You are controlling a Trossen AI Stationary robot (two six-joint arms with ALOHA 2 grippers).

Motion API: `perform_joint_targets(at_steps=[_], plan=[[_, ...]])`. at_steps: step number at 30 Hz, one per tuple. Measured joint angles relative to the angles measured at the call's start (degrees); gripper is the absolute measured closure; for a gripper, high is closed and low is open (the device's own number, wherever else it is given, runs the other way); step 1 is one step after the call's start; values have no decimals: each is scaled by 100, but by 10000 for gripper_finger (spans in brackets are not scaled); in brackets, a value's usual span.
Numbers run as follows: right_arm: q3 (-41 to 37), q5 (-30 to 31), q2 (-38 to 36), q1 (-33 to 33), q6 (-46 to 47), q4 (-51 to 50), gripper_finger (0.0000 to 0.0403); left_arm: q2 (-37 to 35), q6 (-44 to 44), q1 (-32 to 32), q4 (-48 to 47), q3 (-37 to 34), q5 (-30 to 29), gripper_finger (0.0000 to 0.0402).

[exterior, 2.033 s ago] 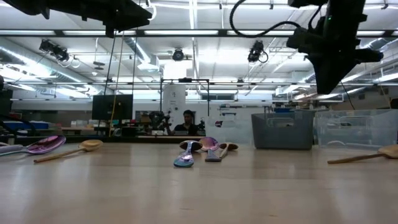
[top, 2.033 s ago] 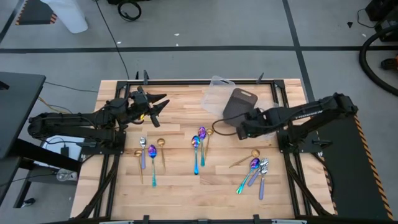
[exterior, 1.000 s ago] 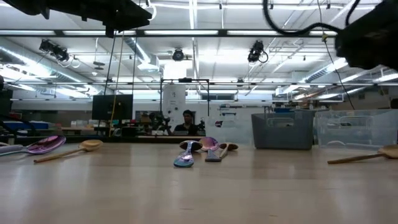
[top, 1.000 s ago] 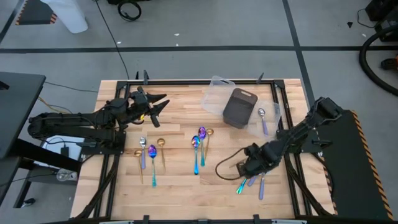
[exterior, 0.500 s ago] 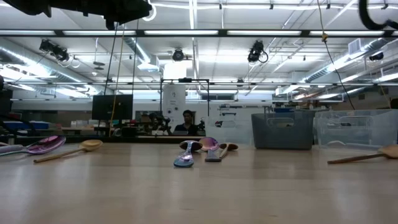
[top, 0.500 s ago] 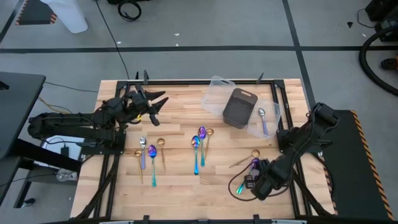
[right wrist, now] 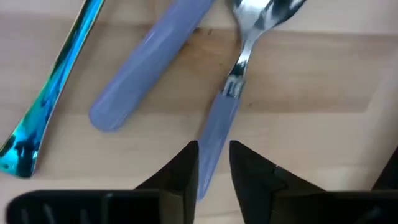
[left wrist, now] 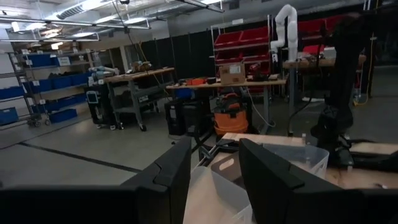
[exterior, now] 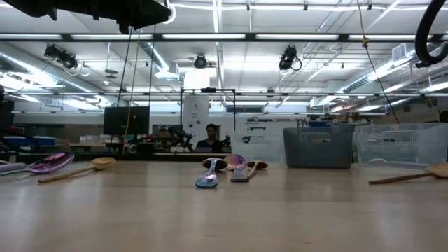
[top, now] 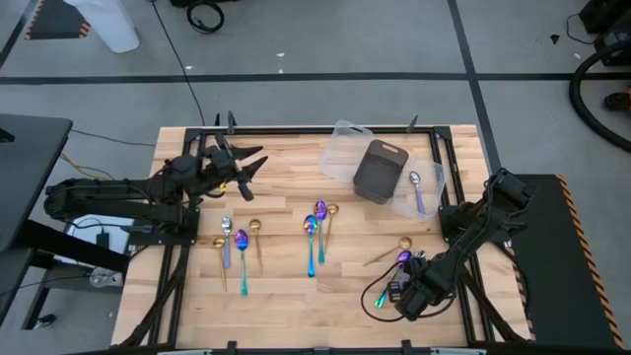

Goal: Sort silverware by color (type)
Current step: Put the purple spoon into the right transparent bin

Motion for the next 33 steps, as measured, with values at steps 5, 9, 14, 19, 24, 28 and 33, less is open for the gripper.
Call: perform_joint_targets(at_steps=[5,9,14,19,24,28,33], plan=[[0,-31,0,-17,3,-45,257,0,18,4,-89,0,1,260],[0,47,0,-27,-13,-180,242,0,18,4,-103,0,1,260],[0,173,0,-27,-19,-268,250,0,16,4,-186,0,1,260],[-55,217,157,-27,-22,-230,266,0,13,4,-259,0,1,260],[-29,225,337,-30,-73,-141,279,0,-8,4,-348,0,1,260],[-37,234,341,-30,-78,-88,306,0,-25,-1,-360,0,1,260],[-42,251,345,-48,-78,-77,353,-15,-41,-16,-363,0,1,260]])
